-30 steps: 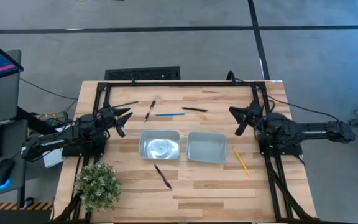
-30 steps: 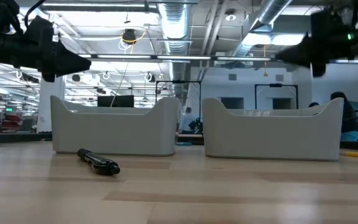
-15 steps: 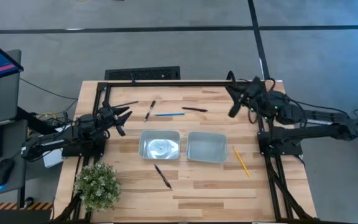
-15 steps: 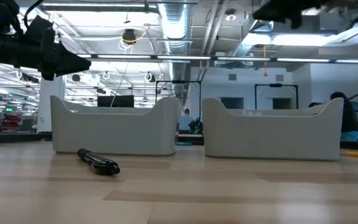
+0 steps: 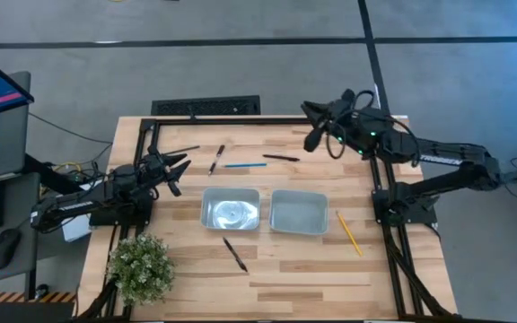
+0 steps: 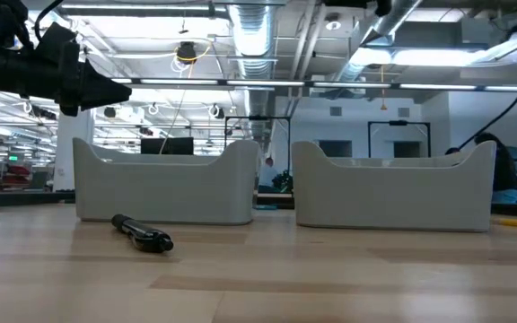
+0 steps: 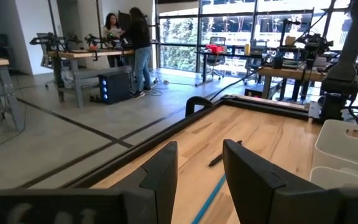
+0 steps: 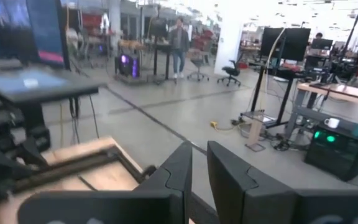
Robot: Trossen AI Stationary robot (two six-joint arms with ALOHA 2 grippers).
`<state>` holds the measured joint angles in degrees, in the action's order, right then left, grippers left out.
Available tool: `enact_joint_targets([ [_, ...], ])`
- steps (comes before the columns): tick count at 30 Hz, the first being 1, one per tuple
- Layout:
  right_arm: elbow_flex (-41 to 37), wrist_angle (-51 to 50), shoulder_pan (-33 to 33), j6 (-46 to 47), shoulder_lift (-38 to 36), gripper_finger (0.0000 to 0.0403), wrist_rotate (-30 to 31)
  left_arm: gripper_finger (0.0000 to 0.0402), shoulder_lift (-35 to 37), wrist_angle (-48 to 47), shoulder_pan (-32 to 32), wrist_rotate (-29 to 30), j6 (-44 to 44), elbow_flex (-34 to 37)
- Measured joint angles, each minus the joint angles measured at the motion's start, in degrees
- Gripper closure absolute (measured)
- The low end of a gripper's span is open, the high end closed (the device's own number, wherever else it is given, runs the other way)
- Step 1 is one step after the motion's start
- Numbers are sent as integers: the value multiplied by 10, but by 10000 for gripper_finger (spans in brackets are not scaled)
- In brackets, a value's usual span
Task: Sort pens & pencils
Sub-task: Put the top right black pen into the right gray bin
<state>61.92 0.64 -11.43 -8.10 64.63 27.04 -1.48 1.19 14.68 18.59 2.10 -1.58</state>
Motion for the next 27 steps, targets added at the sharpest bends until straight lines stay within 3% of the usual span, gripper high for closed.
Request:
enact_joint_targets([
  [7,74,-105,-14,-9,64,307,0,283,0,0,0,1,1,0],
  [20,105,-241,-31,-9,123,130,0,283,0,0,0,0,1,0],
  [27,104,-353,-72,66,159,108,-32,283,0,0,0,0,1,0],
])
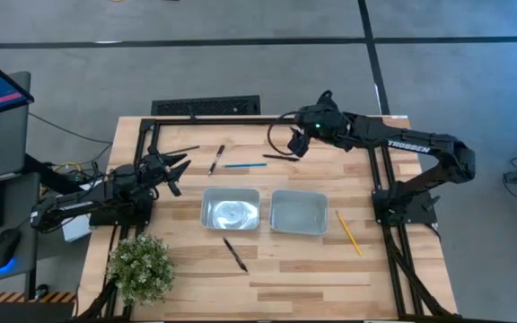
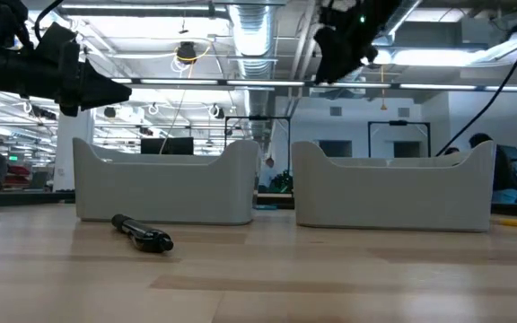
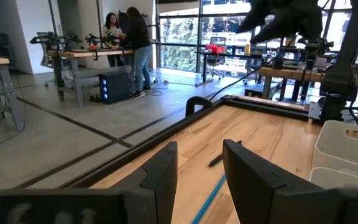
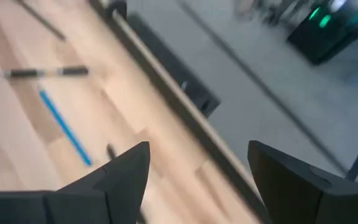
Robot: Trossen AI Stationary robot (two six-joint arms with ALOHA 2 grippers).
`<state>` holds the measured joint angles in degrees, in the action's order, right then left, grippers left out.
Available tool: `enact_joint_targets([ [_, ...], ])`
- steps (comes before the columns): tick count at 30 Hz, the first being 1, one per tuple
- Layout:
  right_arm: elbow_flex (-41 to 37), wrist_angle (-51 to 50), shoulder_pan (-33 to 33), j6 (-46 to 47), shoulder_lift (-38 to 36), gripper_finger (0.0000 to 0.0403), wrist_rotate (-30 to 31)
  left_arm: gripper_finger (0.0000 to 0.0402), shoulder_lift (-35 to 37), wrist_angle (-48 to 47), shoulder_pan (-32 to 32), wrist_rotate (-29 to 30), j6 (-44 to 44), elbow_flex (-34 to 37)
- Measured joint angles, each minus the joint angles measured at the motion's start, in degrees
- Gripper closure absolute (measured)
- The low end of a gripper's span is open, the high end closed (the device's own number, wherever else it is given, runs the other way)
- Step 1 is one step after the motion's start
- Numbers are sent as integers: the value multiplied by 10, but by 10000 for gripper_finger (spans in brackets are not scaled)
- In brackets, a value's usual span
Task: Sort pens & pencils
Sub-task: Put the top right black pen into the right gray bin
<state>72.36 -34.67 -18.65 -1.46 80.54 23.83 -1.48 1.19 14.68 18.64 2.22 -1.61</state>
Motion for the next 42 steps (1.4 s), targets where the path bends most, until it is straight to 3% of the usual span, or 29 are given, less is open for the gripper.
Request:
enact_joint_targets([
  [5,0,-33,-26,10,36,107,-82,283,0,0,0,0,0,0],
  [8,0,-41,-37,5,59,107,-85,283,0,0,0,1,0,0],
  [19,0,-40,-55,-153,139,107,-84,283,0,0,0,1,0,0],
  [28,0,-42,-41,-151,209,107,-92,283,0,-2,0,2,3,0],
  [34,-1,-53,-39,-151,252,107,-173,283,0,-3,0,2,4,0],
  [42,-1,-57,-49,-152,285,107,-190,283,0,-3,0,2,4,0],
])
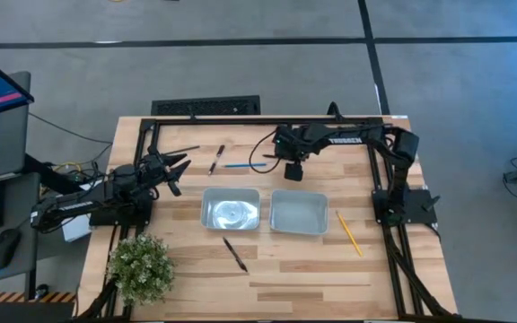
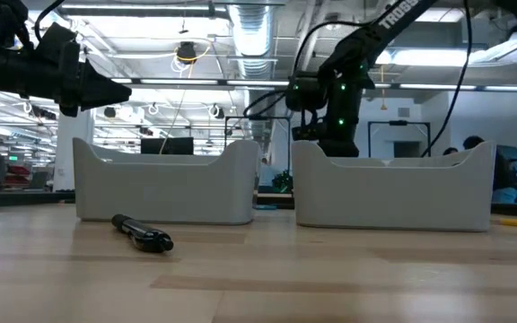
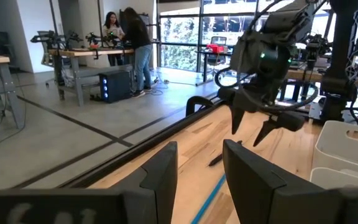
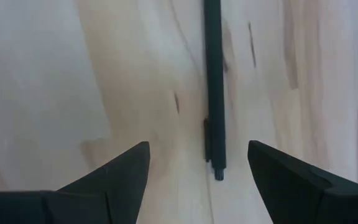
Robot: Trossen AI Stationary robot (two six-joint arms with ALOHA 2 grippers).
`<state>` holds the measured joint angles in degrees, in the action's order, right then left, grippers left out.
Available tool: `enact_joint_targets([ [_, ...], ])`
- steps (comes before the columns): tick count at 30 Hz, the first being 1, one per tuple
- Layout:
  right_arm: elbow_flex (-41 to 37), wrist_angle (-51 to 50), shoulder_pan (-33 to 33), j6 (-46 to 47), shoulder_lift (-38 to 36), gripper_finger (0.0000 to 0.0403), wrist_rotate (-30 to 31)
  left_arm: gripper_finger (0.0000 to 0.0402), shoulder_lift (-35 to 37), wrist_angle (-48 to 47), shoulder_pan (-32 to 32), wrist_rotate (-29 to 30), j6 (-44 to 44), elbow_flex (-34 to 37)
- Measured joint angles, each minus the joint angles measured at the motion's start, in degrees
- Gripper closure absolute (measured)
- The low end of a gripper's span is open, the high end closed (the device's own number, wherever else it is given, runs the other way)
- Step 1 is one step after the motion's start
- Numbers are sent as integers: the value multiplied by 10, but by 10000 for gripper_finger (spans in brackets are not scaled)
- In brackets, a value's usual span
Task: Sort pens & pencils
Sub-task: Put the top right black pen into the right gray bin
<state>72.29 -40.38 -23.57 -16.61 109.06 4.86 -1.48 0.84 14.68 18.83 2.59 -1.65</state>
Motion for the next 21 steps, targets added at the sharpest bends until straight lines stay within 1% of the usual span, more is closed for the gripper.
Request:
enact_joint_targets([
  [7,0,10,-27,1,1,107,-38,283,0,0,0,0,0,0],
  [12,0,7,-49,1,1,107,-87,283,0,0,0,0,0,0],
  [21,0,11,-49,1,3,107,-91,283,0,0,0,0,0,0],
])
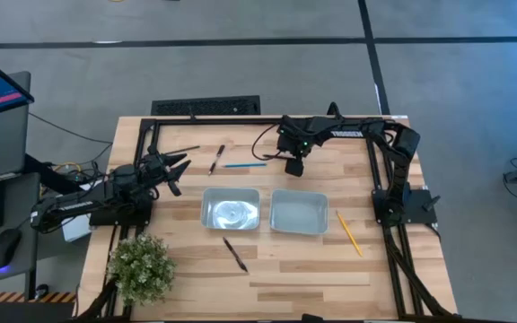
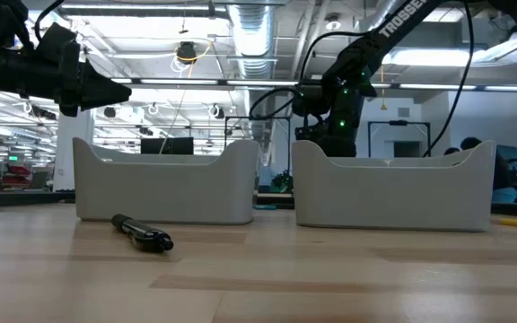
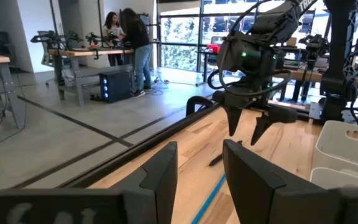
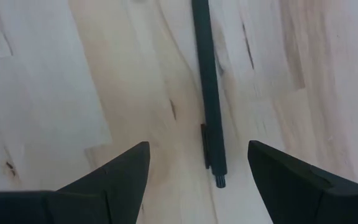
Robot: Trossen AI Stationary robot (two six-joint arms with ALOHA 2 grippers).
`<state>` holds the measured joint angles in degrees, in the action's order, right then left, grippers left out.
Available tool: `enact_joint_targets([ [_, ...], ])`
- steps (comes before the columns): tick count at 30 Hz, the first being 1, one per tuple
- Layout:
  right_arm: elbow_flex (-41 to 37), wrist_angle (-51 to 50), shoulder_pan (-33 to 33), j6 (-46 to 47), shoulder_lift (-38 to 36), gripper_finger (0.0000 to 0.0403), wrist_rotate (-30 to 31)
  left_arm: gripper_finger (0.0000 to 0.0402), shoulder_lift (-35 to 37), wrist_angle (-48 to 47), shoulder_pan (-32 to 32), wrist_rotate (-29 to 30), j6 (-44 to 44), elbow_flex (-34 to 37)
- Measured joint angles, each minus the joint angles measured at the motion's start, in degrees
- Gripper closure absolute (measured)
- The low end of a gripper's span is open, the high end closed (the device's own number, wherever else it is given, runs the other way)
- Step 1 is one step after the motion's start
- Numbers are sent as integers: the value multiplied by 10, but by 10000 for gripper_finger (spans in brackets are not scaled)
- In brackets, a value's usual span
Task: Sort pens & pencils
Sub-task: Put the top right black pen into the right gray bin
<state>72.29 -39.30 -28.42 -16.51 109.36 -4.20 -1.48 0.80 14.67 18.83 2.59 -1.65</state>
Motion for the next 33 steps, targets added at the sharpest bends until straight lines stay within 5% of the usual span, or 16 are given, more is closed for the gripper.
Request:
enact_joint_targets([
  [17,3,4,3,45,57,124,2,283,0,0,0,0,2,0],
  [33,1,15,2,41,58,305,-6,283,0,0,0,0,2,0],
])
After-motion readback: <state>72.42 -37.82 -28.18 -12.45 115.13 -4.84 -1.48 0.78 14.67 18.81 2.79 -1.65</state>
